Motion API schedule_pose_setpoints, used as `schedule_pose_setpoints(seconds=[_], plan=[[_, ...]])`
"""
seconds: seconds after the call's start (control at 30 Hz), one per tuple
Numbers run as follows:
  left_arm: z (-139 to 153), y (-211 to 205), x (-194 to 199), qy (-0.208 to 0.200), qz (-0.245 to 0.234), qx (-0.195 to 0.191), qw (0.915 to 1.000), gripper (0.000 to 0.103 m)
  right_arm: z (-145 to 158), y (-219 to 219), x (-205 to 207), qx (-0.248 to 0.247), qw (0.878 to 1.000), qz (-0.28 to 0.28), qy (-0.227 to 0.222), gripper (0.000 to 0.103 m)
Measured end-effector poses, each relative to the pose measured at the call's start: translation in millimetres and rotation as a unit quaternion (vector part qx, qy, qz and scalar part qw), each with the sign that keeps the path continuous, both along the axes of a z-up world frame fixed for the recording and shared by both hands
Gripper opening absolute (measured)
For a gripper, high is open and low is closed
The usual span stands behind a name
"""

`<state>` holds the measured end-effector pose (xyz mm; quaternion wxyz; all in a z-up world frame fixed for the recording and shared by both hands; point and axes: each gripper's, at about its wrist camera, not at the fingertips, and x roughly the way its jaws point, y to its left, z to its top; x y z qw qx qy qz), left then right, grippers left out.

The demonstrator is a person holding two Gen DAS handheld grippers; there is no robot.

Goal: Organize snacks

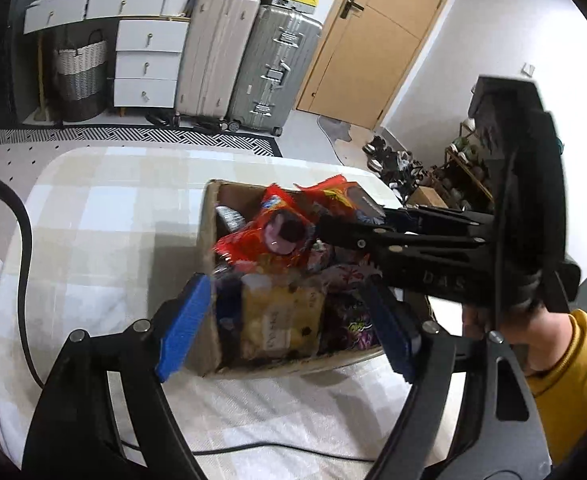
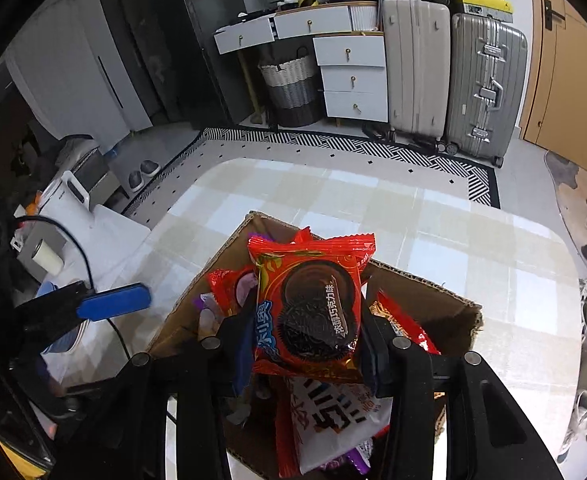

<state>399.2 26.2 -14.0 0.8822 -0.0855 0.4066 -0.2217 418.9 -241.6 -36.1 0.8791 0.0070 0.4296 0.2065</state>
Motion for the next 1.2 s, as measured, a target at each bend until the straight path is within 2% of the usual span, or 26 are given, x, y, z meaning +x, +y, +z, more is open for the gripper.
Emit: schedule_pose_setpoints(seconds=[0.23,0.37,0.53,0.63,0.7,0.83,0.93,1.03,1.13,1.17,1.2], plan=[[0,14,-9,-0.011,0.017,0.016,0.9997,0.078,-21,3,2,-0.021,0.999,-0.003,0.033,0.042],[2,14,-9,-0.013,0.023,0.019,0.9995,0.079,-23,7,-2,-0.03,0.999,0.001,0.023,0.042],[-1,7,0,-0.007,0.031,0.02,0.9993,0.079,-23,14,-6,-0.071,0.997,0.002,0.009,0.043],[-1,6,1,-0.008,0.038,0.021,0.999,0.079,-23,18,-12,-0.095,0.995,0.004,-0.004,0.054],[0,7,1,-0.009,0.043,0.02,0.9988,0.079,-22,20,-14,-0.116,0.993,0.0,-0.012,0.065],[1,7,2,-0.007,0.05,0.019,0.9985,0.08,-19,18,-19,-0.134,0.991,0.003,-0.018,0.068],[4,5,-1,-0.009,0.053,0.023,0.9983,0.08,-14,12,-24,-0.132,0.991,-0.001,-0.024,0.07],[5,4,-5,-0.012,0.056,0.025,0.998,0.083,-6,3,-35,-0.12,0.992,-0.008,-0.037,0.076],[9,5,-14,-0.016,0.065,0.014,0.9977,0.092,5,-6,-53,-0.096,0.994,-0.009,-0.057,0.08],[11,6,-17,-0.017,0.068,0.01,0.9975,0.102,8,-8,-59,-0.09,0.994,-0.011,-0.063,0.084],[14,7,-23,-0.022,0.072,0.001,0.9972,0.102,12,-11,-66,-0.082,0.994,-0.013,-0.071,0.086]])
